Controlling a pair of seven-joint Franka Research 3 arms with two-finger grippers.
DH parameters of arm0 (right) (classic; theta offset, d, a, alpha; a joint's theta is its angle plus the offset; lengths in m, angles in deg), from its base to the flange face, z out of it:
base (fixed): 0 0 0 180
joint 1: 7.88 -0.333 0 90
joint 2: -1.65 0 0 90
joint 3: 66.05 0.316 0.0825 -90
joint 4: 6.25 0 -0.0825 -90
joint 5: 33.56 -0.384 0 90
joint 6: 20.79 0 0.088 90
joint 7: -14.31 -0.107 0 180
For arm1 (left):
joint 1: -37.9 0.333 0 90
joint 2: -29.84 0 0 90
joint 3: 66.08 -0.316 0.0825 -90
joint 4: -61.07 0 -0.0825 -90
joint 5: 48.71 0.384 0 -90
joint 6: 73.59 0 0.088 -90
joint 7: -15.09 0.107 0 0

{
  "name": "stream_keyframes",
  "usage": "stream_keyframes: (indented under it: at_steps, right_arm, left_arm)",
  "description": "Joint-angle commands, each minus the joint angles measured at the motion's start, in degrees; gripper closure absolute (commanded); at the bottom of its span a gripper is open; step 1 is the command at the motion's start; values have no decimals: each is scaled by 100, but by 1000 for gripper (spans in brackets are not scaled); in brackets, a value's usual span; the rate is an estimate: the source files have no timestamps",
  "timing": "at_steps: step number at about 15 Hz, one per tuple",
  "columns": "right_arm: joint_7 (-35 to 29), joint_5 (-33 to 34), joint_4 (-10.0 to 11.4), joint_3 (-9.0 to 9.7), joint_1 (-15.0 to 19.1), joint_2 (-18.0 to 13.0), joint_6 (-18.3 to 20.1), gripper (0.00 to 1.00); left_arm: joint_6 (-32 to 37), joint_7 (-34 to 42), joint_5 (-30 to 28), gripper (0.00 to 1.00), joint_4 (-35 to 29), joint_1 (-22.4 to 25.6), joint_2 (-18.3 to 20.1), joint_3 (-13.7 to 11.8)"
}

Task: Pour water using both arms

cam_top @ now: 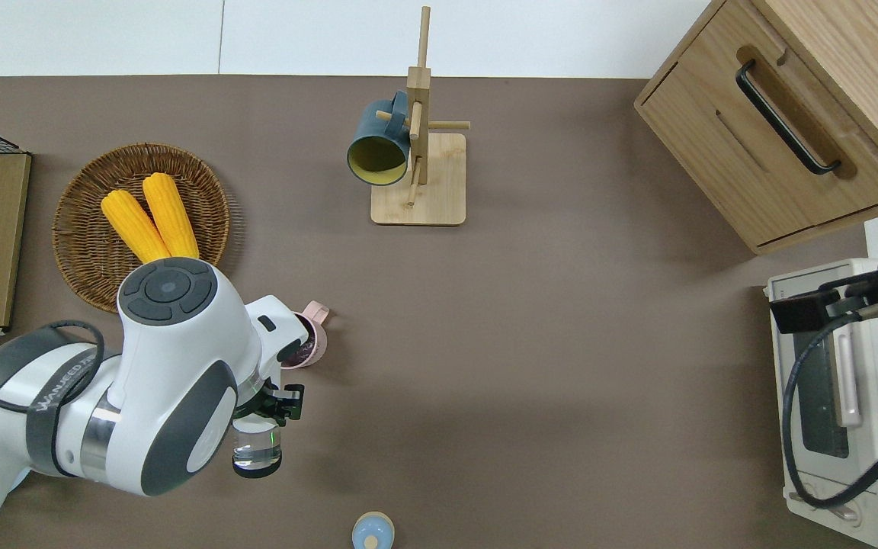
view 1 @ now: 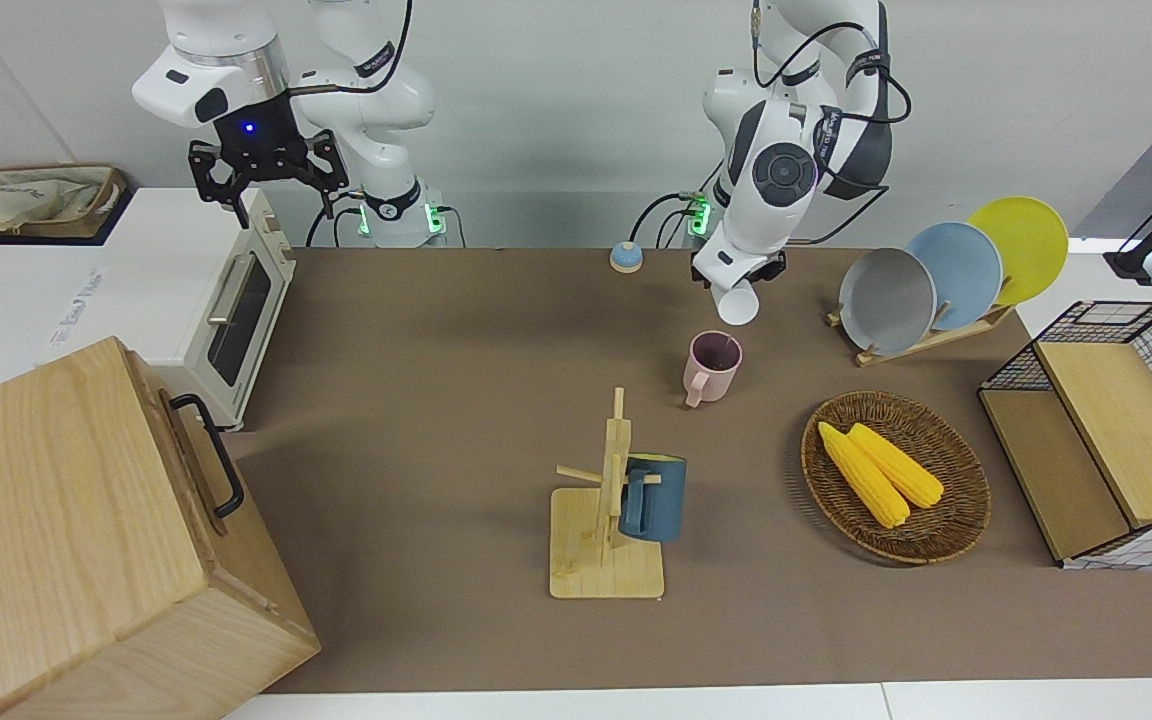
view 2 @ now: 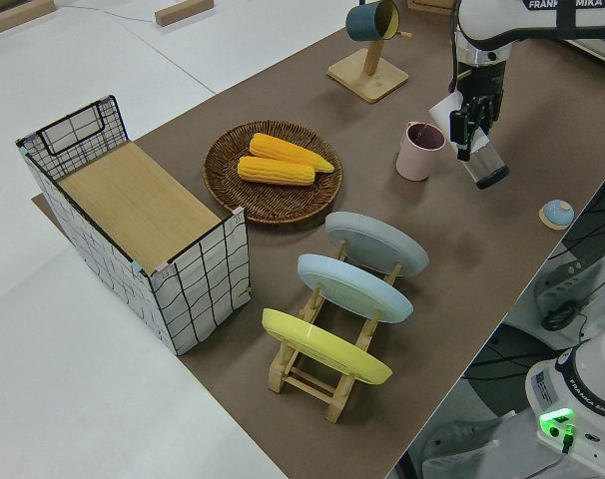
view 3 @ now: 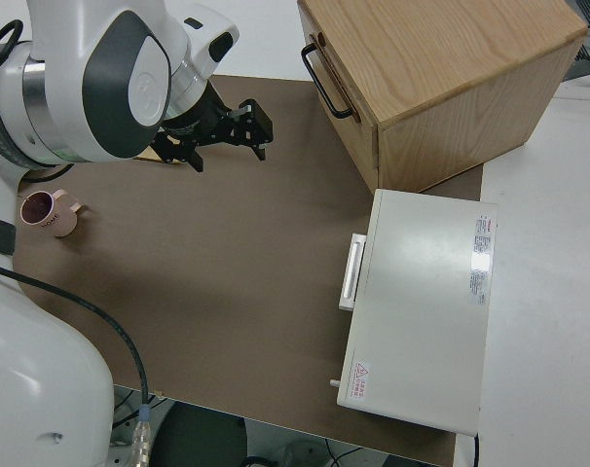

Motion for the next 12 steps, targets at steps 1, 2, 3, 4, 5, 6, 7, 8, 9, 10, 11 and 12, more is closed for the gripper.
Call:
stream_keyframes:
  at_steps: [1,2,3,4,5,6,7,8,9,10,11,12]
  right_arm:
    - [98,-3,28,5,15,-27,58,9]
    - [98,-3,28,5,15,-27,58,9]
    - [98,-3,28,5,15,-27,58,9]
    - [98,-3,37,5,15,-27,58,9]
    - [98,-3,28,5,15,-27,58,9]
    - [98,-3,28,5,15,-27,58,9]
    - [98,-3,28,5,15,-27,58,9]
    - [98,-3,28,5,15,-27,58,9]
    - [98,-3,28,5,15,-27,58,9]
    - [98,-3,28,5,15,-27,58,9]
    - [98,-3,28,5,15,-27,58,9]
    - [98,-3,28,5,15,-27,58,9]
  left_arm:
    - [515,50,-89,1000,542,34,-281,-12]
    - [516,50,-89,1000,542,34,-290,-12]
    - [525,50,-89,1000,542,34,-290,-12]
    - [533,32,-89,1000,542,34,-290,-12]
    - [559,32,-89,1000,542,34,-290,-12]
    - [603,32,-89,1000,542,34,-290,-12]
    - [604,32,-89,1000,533,34,-273,-12]
    - [612,23,-89,1000,533,34,-246,-12]
    - [621,15,-89,1000,524,34,-211,-12]
    - [621,-3,-89,1000,524,26,-211,-12]
    - [604,-12,-89,1000,498,26,-211,-12]
    - [586,-12,-89,1000,489,26,-193,-12]
